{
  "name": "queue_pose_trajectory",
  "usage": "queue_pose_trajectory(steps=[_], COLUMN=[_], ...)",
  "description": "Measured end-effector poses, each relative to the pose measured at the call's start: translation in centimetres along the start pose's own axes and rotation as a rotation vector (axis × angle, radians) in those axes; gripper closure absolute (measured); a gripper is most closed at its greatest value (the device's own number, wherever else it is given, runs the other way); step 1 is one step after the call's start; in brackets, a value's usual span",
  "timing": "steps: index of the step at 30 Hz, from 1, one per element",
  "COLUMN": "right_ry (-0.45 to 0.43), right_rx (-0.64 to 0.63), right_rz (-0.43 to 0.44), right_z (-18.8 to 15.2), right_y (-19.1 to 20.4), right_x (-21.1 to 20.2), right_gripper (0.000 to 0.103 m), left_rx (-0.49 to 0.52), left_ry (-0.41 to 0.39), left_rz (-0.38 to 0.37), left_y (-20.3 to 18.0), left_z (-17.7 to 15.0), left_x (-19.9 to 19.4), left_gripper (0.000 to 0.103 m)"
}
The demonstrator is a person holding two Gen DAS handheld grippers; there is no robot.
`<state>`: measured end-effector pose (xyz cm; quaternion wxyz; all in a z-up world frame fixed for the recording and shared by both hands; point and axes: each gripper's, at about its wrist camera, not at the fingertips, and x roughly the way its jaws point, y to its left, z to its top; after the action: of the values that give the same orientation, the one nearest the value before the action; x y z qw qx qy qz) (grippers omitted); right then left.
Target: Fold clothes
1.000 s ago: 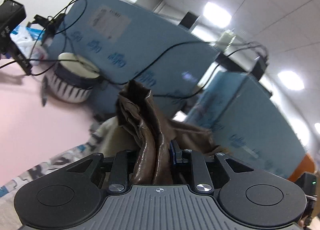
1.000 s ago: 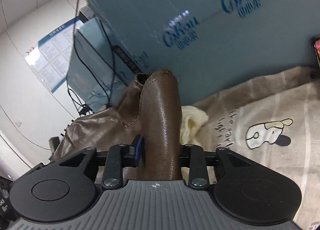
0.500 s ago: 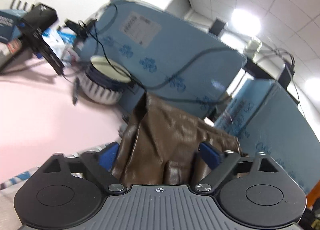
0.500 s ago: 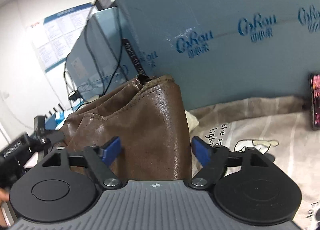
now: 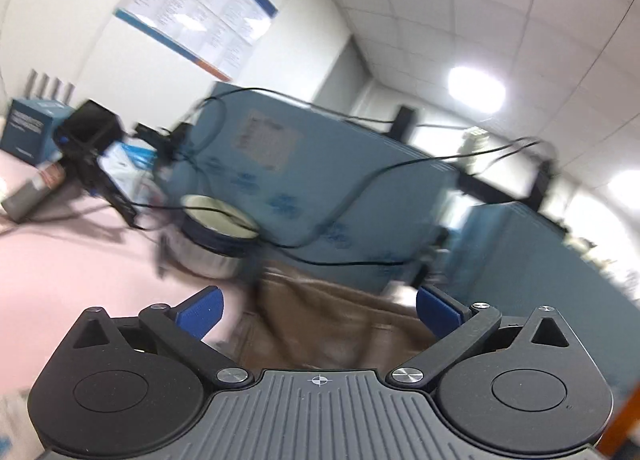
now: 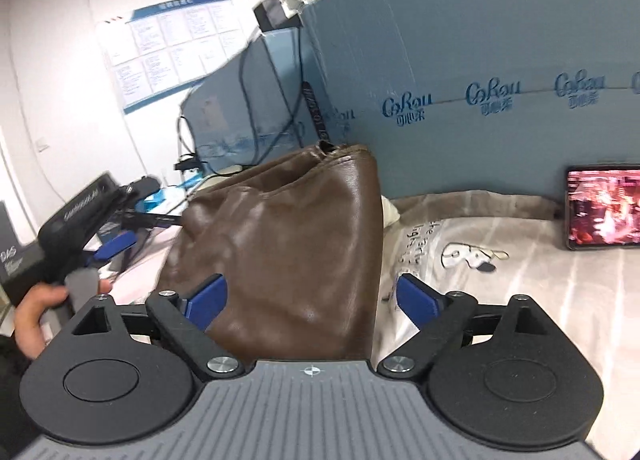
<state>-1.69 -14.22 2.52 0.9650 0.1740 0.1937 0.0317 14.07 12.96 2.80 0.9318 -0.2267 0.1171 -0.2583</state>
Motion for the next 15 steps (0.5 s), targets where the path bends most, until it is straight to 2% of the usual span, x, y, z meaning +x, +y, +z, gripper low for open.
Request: queue_pose_trajectory(steps=[2,6,10,13,15], right_ry=[-0.006,-0.035,-0.107,-0.144,-0.16], right_rx=[0.008,-0.024,-0.1,-0.16,-0.18], right_rz=[0.013,-0.007,-0.113,-0.154,-0.141], right_z=[-0.3,-1.4,-2.6,-3.0,-2.8], right_y=[0.0,0.0,-0.1,-0.3,-0.7], right_x=[-2.1,-5.5,-6.9,-7.0,-6.6], right_gripper=[0.006,0.005,0.003,0.002,0.002], left_rx=[-0.024,-0.029,0.007,0.044,0.09], left_ry=[0.027,0.048,0.014,-0.019,-0.05], left_rz=[-0.072,-0.058,0.045,0.129,0.177], left_y=[-1.5,-5.1,-7.5,-9.3,-10.1], left_z=[-0.4,-3.1,-5.9,-7.8,-8.4], left_x=[-2.0,-5.9,-7.7,-8.8,-9.0], left_gripper=[0.0,0.0,0.0,0.0,0.0])
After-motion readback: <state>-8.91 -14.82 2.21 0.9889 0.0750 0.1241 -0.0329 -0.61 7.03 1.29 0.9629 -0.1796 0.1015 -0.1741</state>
